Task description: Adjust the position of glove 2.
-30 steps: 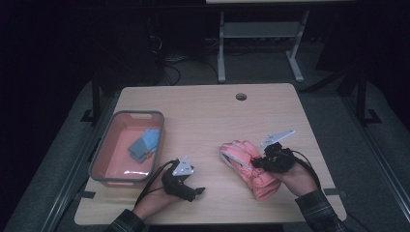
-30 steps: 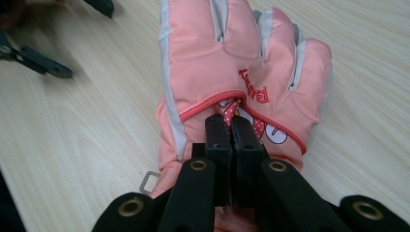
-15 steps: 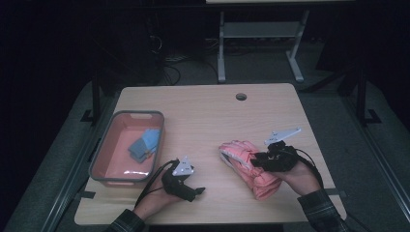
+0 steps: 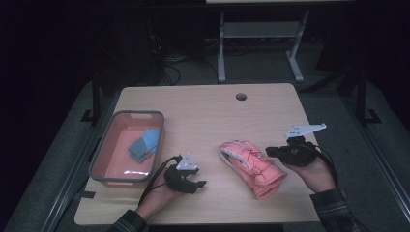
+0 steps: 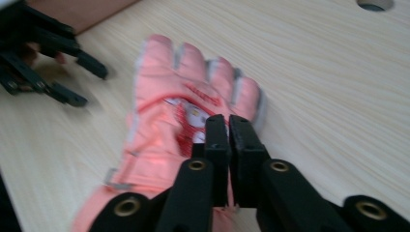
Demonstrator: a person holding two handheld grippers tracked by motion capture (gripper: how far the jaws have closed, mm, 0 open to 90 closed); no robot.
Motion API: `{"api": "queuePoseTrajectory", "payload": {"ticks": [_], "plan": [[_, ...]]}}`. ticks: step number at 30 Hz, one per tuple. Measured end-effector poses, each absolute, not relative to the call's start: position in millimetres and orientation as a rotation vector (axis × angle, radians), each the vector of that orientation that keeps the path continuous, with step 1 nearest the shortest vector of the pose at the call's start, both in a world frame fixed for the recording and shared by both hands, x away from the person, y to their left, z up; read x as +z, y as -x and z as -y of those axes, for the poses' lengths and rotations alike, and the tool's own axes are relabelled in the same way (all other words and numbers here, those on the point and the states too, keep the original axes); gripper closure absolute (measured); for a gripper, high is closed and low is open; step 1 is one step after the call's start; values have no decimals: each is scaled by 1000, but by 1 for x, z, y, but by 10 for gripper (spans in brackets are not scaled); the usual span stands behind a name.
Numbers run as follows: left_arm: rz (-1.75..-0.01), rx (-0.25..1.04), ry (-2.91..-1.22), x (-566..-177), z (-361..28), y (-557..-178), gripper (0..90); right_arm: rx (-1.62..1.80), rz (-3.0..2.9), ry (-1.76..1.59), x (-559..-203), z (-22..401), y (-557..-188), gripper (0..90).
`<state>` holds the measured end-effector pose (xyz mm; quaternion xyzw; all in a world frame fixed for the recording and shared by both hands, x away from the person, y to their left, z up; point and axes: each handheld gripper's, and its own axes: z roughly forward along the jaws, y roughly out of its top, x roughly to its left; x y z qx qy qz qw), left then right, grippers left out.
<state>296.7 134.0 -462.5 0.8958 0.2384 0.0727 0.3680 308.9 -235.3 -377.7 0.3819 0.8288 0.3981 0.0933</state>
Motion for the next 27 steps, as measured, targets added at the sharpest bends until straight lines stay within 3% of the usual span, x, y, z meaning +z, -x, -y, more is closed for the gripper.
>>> {"api": "queuePoseTrajectory", "payload": {"ticks": [2, 3, 7, 16, 27], "plan": [[-615, 178, -2290, -461, -132, -297, 623, 1176, -2455, -1148, -380, 239, -310, 900], [-616, 174, -2289, -459, -129, -298, 623, 1173, -2446, -1157, -382, 242, -310, 900], [-595, 155, -2304, -456, -110, -307, 887, 1128, -2445, -1190, -398, 264, -310, 900], [-556, 124, -2313, -459, -72, -314, 894, 1126, -2543, -1203, -440, 283, -306, 900], [-557, 106, -2311, -461, -49, -324, 890, 1138, -2649, -1122, -455, 269, -300, 900]]}}
